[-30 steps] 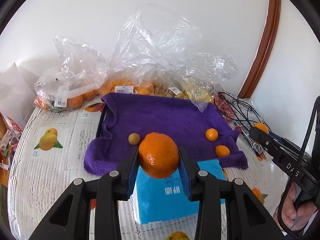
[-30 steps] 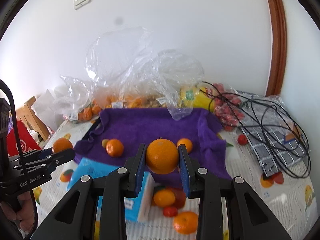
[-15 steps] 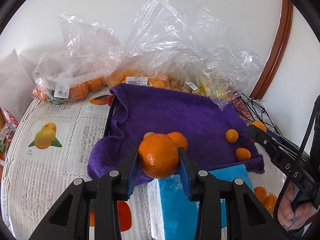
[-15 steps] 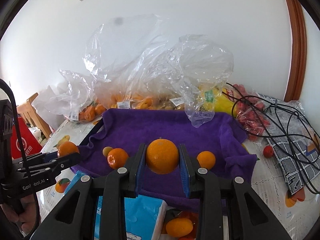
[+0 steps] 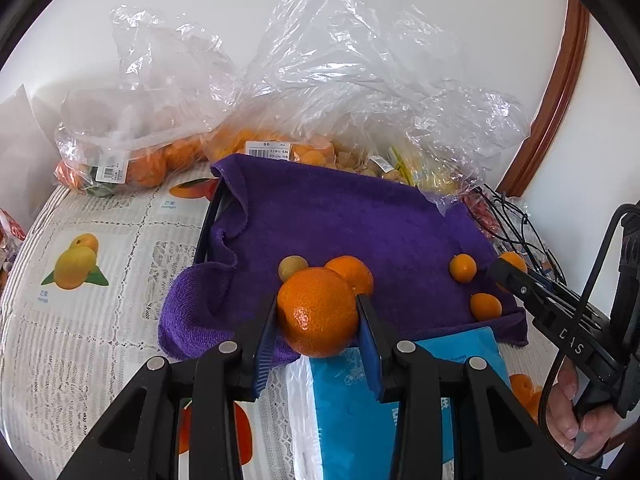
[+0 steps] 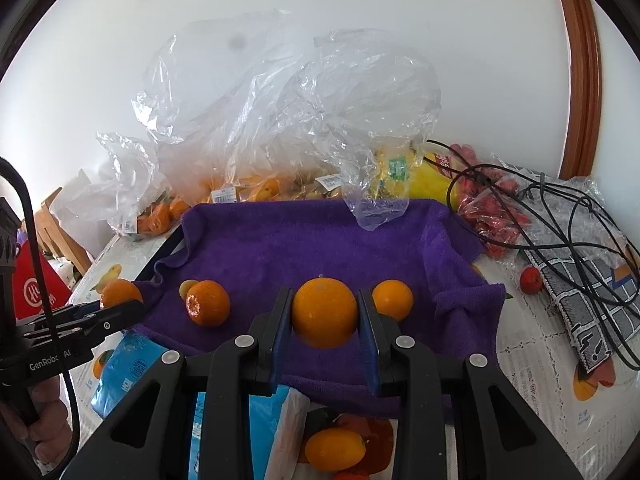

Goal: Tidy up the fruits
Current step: 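Carry both held oranges over the purple towel, then open the right tool to drop its orange on the towel, then lower the left tool and open it to drop the orange on the towel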

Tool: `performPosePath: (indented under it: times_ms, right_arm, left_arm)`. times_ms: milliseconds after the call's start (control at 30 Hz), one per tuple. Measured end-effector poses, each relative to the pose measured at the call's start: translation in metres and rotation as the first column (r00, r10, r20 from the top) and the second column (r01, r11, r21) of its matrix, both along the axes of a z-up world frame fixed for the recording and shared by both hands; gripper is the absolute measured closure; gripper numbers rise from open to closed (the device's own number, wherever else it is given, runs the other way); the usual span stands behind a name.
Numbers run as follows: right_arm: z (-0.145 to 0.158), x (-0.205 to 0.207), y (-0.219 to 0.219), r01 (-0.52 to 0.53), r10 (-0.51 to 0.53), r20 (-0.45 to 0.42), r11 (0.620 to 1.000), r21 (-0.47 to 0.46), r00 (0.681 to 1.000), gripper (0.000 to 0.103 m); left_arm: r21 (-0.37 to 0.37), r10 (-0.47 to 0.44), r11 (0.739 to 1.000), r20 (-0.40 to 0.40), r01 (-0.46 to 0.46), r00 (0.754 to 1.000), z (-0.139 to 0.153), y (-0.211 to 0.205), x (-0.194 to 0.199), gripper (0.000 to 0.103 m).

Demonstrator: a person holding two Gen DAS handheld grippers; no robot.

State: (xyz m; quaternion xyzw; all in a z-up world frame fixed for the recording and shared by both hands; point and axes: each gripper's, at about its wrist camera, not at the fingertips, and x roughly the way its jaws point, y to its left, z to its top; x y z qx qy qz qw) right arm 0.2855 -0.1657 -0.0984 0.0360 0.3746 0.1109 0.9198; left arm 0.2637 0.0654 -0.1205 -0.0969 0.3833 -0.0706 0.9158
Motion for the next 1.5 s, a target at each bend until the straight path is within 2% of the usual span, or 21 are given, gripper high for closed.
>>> performPosePath:
  times_ms: [667, 800, 933, 1200, 1400, 1500]
  right_arm:
    - [-0.001, 0.003, -0.005, 0.040, -0.040, 0.003, 0.999, -0.016, 0.999, 0.072]
    - [-0.007, 0.007, -0.001, 0.017, -0.017, -0.033, 1.000, -0.004, 0.999, 0.072]
    - [-0.012, 0.008, 0.006, -0.005, 0.003, -0.058, 0.999, -0.032, 0.998, 0.072]
    - [-0.024, 0.014, 0.004, 0.002, -0.007, -0.122, 0.999, -0.038, 0.993, 0.072]
    - [-0.019, 0.011, 0.003, 0.007, -0.011, -0.115, 0.999, -0.033, 0.993, 0.072]
    - [-0.014, 0.008, 0.001, 0.005, -0.009, -0.101, 0.999, -0.035, 0.995, 0.068]
  left_arm:
    - [-0.015, 0.010, 1.000, 0.009, -0.010, 1.000, 0.000, 0.002, -0.001, 0.067]
    - [-0.026, 0.010, 1.000, 0.014, -0.010, 1.000, 0.002, 0.003, -0.002, 0.067]
    - [-0.022, 0.011, 1.000, 0.014, -0.011, 1.000, 0.002, 0.003, -0.002, 0.067]
    - [-0.031, 0.009, 0.999, 0.008, -0.009, 1.000, 0.001, 0.003, -0.002, 0.067]
    - [-0.040, 0.000, 0.999, 0.005, 0.000, 1.000, 0.000, 0.001, -0.001, 0.067]
    - [-0.051, -0.014, 0.999, 0.002, 0.014, 1.000, 0.001, -0.001, 0.001, 0.067]
